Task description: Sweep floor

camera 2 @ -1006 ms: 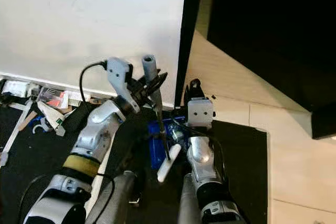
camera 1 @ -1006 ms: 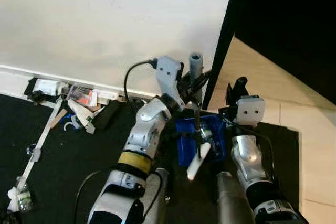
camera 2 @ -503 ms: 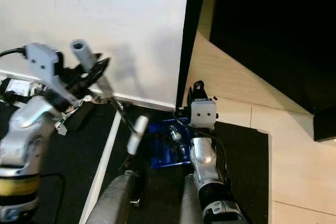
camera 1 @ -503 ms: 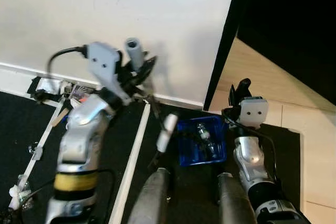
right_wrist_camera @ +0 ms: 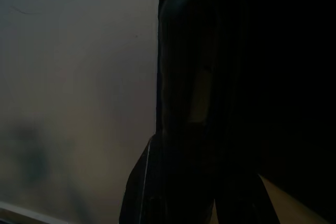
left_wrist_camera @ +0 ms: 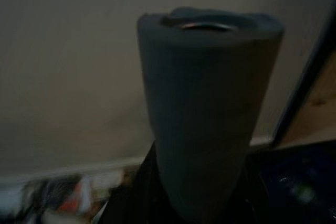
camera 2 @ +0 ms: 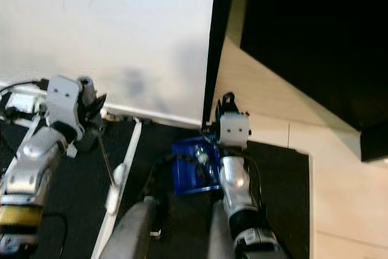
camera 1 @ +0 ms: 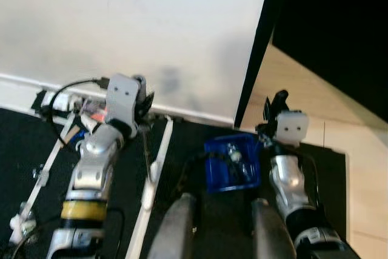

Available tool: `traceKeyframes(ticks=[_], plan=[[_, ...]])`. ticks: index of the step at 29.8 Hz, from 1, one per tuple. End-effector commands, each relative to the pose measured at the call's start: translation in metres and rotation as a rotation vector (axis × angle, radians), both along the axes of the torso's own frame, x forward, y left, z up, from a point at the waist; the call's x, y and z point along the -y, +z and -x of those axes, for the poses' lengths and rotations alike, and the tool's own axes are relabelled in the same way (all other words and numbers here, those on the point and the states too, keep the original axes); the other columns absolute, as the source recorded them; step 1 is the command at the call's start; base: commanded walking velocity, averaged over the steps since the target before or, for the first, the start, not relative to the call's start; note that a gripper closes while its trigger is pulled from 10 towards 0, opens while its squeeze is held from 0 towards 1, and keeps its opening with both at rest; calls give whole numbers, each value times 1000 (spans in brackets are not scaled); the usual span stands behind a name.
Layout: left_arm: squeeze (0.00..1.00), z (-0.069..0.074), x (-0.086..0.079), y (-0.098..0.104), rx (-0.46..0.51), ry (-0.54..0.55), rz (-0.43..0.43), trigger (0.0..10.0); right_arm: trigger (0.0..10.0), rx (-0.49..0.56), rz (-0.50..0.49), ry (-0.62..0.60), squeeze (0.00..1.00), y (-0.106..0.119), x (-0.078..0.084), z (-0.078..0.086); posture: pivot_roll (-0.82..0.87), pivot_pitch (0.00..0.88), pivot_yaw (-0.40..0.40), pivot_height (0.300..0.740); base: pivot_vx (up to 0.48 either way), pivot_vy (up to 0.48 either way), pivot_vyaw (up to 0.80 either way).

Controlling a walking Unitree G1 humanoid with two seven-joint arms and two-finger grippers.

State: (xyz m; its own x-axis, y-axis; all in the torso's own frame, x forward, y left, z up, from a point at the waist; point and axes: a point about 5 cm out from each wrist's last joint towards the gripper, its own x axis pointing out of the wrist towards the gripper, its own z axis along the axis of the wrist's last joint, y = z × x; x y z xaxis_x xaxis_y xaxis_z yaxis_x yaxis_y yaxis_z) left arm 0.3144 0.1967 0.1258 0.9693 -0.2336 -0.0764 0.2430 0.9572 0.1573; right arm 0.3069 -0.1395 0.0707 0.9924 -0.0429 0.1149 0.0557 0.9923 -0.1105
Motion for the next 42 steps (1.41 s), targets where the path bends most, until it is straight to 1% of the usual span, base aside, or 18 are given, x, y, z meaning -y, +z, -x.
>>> traceKeyframes(ticks=[1,3,5,9,12,16,20,22,23,24,26,28,29,30,37,40,41,42], plan=[[176,4,3,-16,-25,10,70,10000,10000,-12,-14,29,0,-7,-8,6,151,294,90,740,0,0,0],[180,4,6,-26,-43,18,135,10000,10000,-9,-14,30,0,-6,-8,7,151,296,88,740,0,0,0],[180,4,7,-30,-58,30,154,10000,10000,-7,-14,30,0,-5,-8,7,147,301,85,740,0,0,0],[180,1,19,-36,-66,32,277,10000,10000,-2,-16,37,0,-5,-9,7,136,306,77,740,0,0,0],[184,-3,24,-36,-53,32,316,10000,10000,2,-18,43,0,-4,-11,7,133,310,74,740,0,0,0],[192,-12,43,-23,-10,-34,419,10000,10000,4,-23,50,0,-3,-13,8,125,310,72,740,0,0,0],[192,-16,55,-12,25,-106,429,10000,10000,2,-26,57,0,-4,-14,9,125,310,72,740,0,0,0],[192,-18,67,-4,68,-172,379,10000,10000,0,-27,59,0,-4,-14,9,125,310,68,740,0,0,0],[188,-19,79,-2,90,-235,328,10000,10000,-1,-29,60,0,-4,-14,9,130,310,66,740,0,0,0],[188,-19,79,-2,90,-235,328,10000,10000,-1,-29,60,0,-4,-14,9,130,310,66,740,0,0,0],[192,-18,101,0,106,-333,281,10000,10000,-1,-31,64,0,-3,-15,8,129,310,64,740,0,0,0],[192,-14,127,0,103,-444,268,10000,10000,1,-34,72,0,-2,-17,7,120,304,65,740,0,0,0],[192,-14,127,0,103,-444,268,10000,10000,1,-34,72,0,-2,-17,7,120,304,65,740,0,0,0],[188,-11,137,-1,97,-480,275,10000,10000,5,-36,74,0,-1,-18,7,120,304,65,740,0,0,0],[192,-7,153,-1,86,-512,308,10000,10000,11,-66,66,0,1,-17,7,113,294,76,740,0,0,0],[196,-8,155,1,98,-501,328,10000,10000,12,-121,54,0,3,-17,6,113,290,76,740,0,0,0],[204,-8,157,7,119,-498,354,10000,10000,26,-191,45,0,8,-17,4,114,284,75,740,0,0,0],[204,-8,157,7,119,-498,354,10000,10000,26,-191,45,0,8,-17,4,114,284,75,740,0,0,0]])
